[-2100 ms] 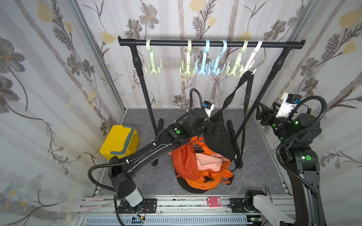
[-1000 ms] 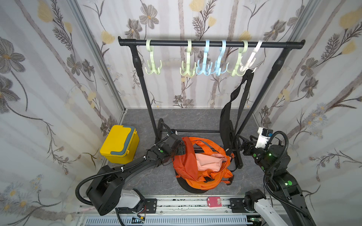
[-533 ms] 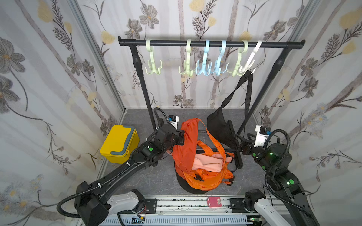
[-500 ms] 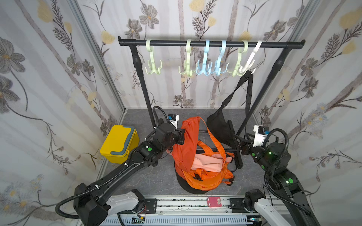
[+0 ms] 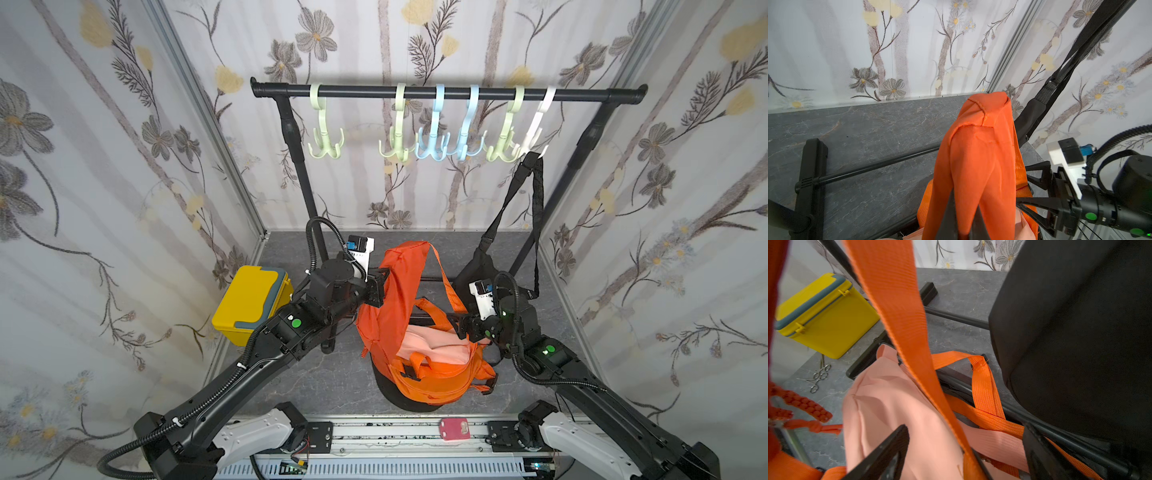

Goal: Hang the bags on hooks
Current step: Pick up the bag from the bag.

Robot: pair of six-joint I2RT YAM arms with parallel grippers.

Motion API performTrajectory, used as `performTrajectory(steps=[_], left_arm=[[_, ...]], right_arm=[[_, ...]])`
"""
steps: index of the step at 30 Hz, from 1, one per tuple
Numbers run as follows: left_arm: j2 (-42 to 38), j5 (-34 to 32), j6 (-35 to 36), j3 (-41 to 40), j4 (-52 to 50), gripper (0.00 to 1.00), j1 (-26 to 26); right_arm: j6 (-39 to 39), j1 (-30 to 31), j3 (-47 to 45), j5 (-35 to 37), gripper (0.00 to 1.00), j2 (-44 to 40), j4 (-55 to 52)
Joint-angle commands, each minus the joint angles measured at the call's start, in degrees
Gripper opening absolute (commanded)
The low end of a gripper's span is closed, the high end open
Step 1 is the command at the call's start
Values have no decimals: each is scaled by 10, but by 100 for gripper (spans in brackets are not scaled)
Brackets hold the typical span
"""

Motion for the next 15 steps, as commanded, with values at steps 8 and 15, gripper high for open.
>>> performTrajectory(steps=[8,15], left_arm=[[-43,-37,-6,-32,20,0,0],[-138,-10,-6,-63,106,0,4]], right_arm=[[53,2,-11,-32,0,-56,52],[53,0,90,7,0,-216,-12]])
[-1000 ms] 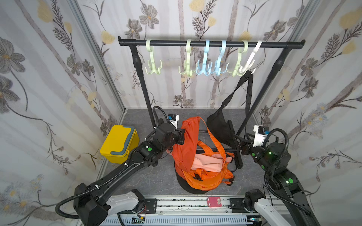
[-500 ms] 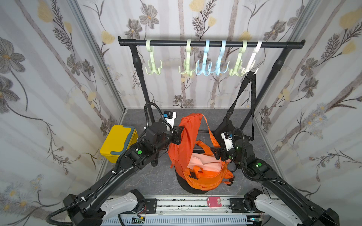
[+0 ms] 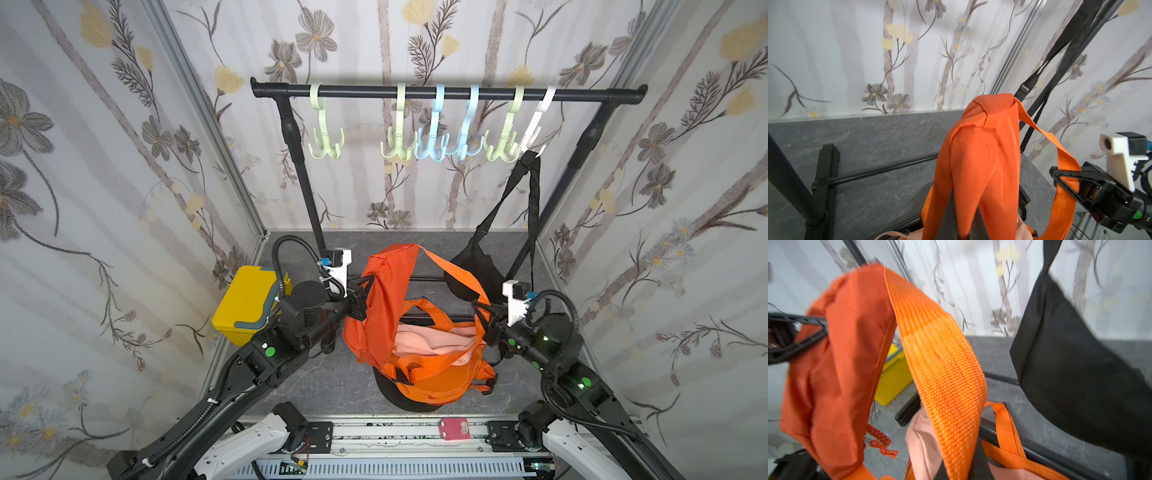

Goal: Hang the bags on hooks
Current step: Pick up the bag from the bag, then hang the bag on the hook.

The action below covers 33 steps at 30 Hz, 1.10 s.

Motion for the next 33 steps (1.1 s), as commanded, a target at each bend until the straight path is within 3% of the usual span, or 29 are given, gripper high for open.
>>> performTrajectory(steps=[1,9,15,18,21,26,33], left_arm=[[0,17,-5,28,60,0,0],[46,27,17,140,96,0,-42],[116,13,46,252,85,0,-74],[144,-14,52,286,72,0,-81],[163,-37,51,306,62,0,-84],[174,-56,44,304,55,0,-91],[176,-75,24,281,39,0,-92]], right_arm=[[-20,-1,93,30,0,19,-33],[-129,-19,446,93,0,240,-112],[-110,-132,668,3,0,395,-149],[-106,-144,738,-12,0,452,-171],[-101,-144,779,-28,0,493,-192],[-98,-134,749,-3,0,489,-186],[-121,-72,729,109,0,489,-210]])
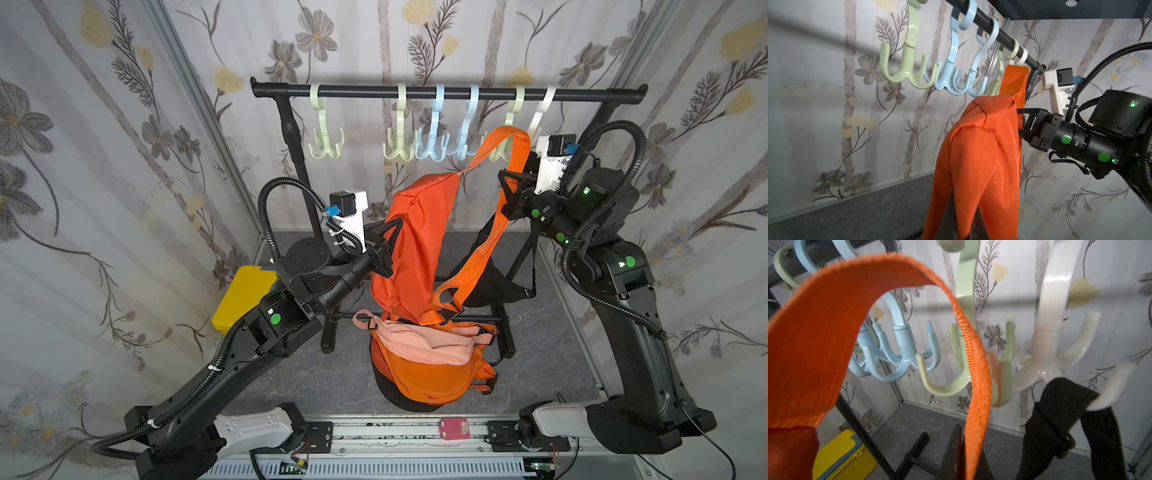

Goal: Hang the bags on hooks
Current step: Hang the bag on the hook.

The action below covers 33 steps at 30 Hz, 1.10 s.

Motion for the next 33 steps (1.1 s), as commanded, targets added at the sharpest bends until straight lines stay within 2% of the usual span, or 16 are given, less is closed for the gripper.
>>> performTrajectory(steps=[1,7,23,26,29,33], left_arm=[[4,-16,-21,-2,0,0,0],[35,-13,-33,28,-32,0,-1],[67,3,-56,75,-73,0,-1],[93,22,-59,94,-90,0,-2],[112,26,-62,113,-104,0,0],[124,42,-76,126,-99,0,11]], right_arm=[[-18,25,-1,78,0,4,-9],[-5,52,0,148,0,18,-24],[-7,54,-17,207,0,-11,-67],[-16,54,5,231,0,-4,-89],[-25,54,38,223,0,17,-106],[-36,54,134,209,0,87,-165]])
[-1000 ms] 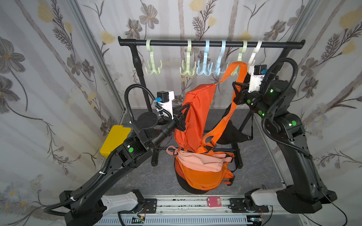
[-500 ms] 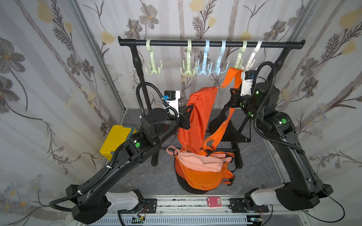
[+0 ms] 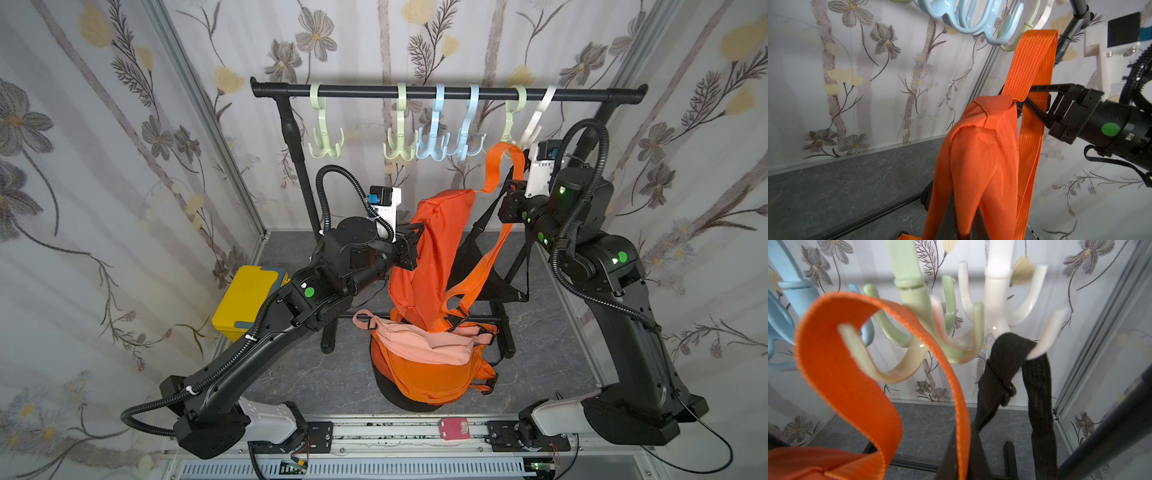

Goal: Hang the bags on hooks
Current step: Hang the bag on the hook.

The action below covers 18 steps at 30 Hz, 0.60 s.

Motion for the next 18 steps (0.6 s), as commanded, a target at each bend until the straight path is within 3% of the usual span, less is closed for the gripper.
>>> performTrajectory(steps=[1,9,18], left_arm=[[5,18,-21,16,18,0,9],[14,63,-43,23,23,0,38],[-5,124,-79,-80,49,0,65]], right_arm=[[-16,3,59,-8,0,45,-55],[-5,6,71,30,0,64,-87],[-8,4,-26,85,0,-10,-74]])
